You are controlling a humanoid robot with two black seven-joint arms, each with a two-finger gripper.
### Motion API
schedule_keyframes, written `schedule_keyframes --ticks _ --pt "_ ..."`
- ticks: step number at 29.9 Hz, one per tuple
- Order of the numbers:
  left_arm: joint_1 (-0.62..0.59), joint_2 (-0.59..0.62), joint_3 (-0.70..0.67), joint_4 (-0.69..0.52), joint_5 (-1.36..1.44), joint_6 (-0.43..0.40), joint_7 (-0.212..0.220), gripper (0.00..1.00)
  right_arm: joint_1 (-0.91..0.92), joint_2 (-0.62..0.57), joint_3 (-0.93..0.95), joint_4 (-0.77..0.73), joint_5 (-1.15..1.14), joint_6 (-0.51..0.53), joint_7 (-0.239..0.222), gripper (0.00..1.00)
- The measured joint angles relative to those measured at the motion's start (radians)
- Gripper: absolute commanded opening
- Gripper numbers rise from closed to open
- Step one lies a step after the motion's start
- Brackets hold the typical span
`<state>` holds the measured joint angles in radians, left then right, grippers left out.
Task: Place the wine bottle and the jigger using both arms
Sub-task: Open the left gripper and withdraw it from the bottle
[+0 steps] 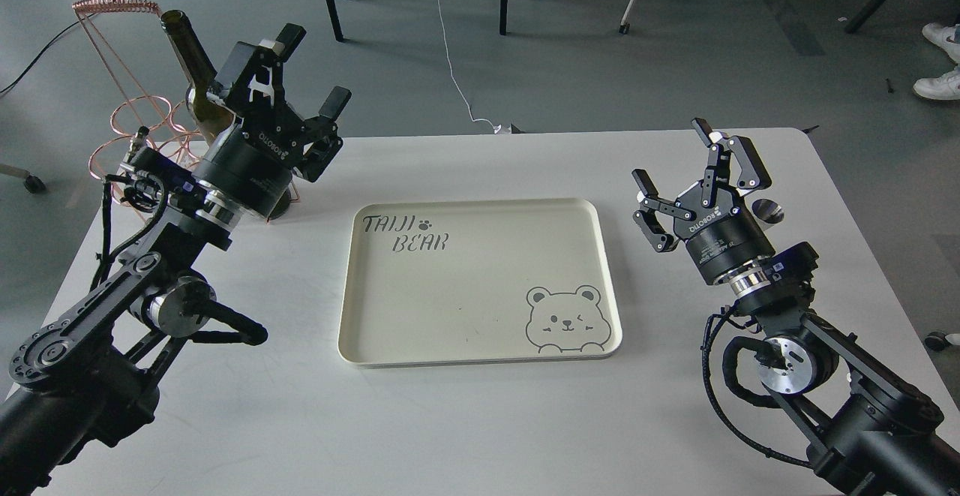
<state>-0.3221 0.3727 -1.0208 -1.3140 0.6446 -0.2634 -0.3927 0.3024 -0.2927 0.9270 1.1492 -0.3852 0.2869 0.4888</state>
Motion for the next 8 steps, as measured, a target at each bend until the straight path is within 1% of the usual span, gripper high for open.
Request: schedule_keyframes --ticks 3,8 --pt "0.053 -0.040 -0.029 0.045 0.000 -0.027 0.004 0.98 -0.008 0.004 0.001 -0.009 -0.001 0.002 0.000 0.99" --pt "0.071 -0.068 -0.039 0.127 -0.002 -0.055 0.004 0.98 -0.010 0.004 -0.001 -0.021 -0.001 0.004 0.000 0.99"
